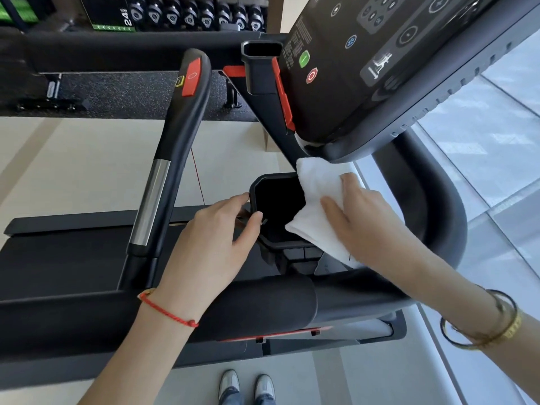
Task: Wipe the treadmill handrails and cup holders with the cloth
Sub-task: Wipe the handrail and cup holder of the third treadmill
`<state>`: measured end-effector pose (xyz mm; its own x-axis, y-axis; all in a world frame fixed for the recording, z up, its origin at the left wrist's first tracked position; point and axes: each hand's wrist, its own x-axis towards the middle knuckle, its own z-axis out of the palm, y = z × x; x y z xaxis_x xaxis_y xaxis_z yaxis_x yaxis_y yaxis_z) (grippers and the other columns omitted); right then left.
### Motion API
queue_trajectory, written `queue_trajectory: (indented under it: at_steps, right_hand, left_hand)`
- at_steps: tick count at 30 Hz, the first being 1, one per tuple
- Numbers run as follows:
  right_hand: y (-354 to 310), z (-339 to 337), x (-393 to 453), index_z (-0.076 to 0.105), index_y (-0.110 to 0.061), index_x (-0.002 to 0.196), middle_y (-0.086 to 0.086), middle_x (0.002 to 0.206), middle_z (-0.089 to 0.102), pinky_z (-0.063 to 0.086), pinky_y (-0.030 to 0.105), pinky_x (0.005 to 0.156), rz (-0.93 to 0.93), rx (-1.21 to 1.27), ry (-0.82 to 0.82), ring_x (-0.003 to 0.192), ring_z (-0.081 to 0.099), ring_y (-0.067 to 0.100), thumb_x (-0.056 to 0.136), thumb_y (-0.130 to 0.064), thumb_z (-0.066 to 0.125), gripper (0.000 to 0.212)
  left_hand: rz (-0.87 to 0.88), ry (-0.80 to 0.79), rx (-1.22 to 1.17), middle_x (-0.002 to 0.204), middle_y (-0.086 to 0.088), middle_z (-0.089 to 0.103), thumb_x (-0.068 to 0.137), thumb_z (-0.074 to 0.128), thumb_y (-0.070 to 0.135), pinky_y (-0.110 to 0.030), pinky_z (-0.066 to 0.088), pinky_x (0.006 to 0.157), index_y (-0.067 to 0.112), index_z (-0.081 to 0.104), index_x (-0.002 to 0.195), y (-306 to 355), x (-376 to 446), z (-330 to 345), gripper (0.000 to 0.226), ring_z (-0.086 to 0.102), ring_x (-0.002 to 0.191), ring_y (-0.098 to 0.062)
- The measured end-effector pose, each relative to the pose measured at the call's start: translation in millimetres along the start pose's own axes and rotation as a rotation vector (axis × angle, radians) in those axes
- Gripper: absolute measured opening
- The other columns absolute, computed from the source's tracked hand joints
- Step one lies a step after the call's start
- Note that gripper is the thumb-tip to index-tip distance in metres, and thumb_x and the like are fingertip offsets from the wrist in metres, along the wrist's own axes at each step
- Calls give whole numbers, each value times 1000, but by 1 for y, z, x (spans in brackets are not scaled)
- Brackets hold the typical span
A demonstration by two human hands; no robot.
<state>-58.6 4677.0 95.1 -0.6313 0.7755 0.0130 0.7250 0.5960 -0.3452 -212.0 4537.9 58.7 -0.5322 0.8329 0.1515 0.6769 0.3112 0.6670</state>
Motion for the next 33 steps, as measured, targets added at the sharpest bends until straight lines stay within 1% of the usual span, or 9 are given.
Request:
queue_trajectory:
  at_steps: [2, 4, 8, 11, 14, 19, 25, 27, 33]
  right_hand:
    - [1, -3, -6, 40, -12, 110, 1, 85, 52, 32, 33, 56, -62, -94, 70, 73, 48, 24, 102, -21, 40, 12]
    - [1, -9, -11, 46, -14, 126, 2, 111, 58, 45, 39, 72, -190, -158, 110, 97, 51, 25, 99, -14, 45, 27]
    - [-6, -18, -4, 56, -21, 131, -4, 121, 61, 46, 36, 89, -486, -189, -36, 115, 51, 20, 90, -34, 60, 43]
    - [-10, -16, 13, 53, -22, 132, -2, 115, 60, 44, 27, 85, -608, -289, -187, 109, 54, 19, 93, -41, 56, 44]
    - [-14, -13, 30, 51, -27, 127, -3, 109, 57, 43, 30, 75, -625, -288, -263, 105, 55, 19, 90, -51, 45, 44]
    - [-15, -5, 48, 45, -32, 131, -2, 110, 62, 47, 37, 83, -689, -418, -327, 104, 59, 23, 95, -53, 32, 44]
    - [-11, 7, 60, 50, -25, 113, -5, 97, 59, 48, 37, 82, -832, -548, -404, 92, 61, 20, 98, -50, 25, 38]
    - [-10, 7, 63, 49, -25, 111, -8, 90, 54, 47, 36, 83, -861, -530, -390, 87, 60, 18, 98, -50, 26, 36]
    - [-4, -6, 61, 37, -32, 129, -5, 90, 61, 49, 37, 71, -823, -211, -440, 78, 59, 20, 95, -39, 45, 36]
  left_hand:
    - [6, 7, -1, 111, 6, 70, 93, 49, 43, -41, 55, 87, 24, 59, 132, 0, -2, -2, 45, 66, 101, -16]
    - [11, 8, 1, 111, 8, 69, 92, 47, 44, -40, 55, 86, 25, 58, 133, 1, -3, -4, 47, 66, 101, -14]
    - [23, 0, -1, 113, 11, 68, 91, 46, 42, -40, 55, 87, 25, 58, 134, 1, -6, -9, 47, 65, 103, -12]
    - [17, 6, -1, 115, 11, 68, 91, 46, 37, -41, 55, 87, 24, 58, 134, 0, -8, -12, 47, 65, 103, -12]
    - [2, 4, -9, 118, 13, 66, 92, 47, 35, -41, 54, 88, 26, 58, 133, -1, -10, -12, 44, 64, 105, -12]
    - [-13, -14, -1, 118, 16, 64, 93, 45, 39, -40, 53, 86, 29, 55, 135, 0, -12, -9, 45, 64, 103, -13]
    - [-34, -4, 4, 119, 18, 63, 94, 46, 38, -38, 54, 87, 31, 54, 137, 2, -7, -7, 44, 63, 104, -11]
    - [-36, 0, 1, 119, 18, 62, 94, 45, 38, -37, 54, 88, 30, 54, 137, 2, -5, -6, 45, 62, 106, -9]
    - [-52, 10, -12, 118, 20, 62, 93, 48, 39, -33, 56, 86, 28, 55, 136, 4, -2, -6, 45, 61, 105, -3]
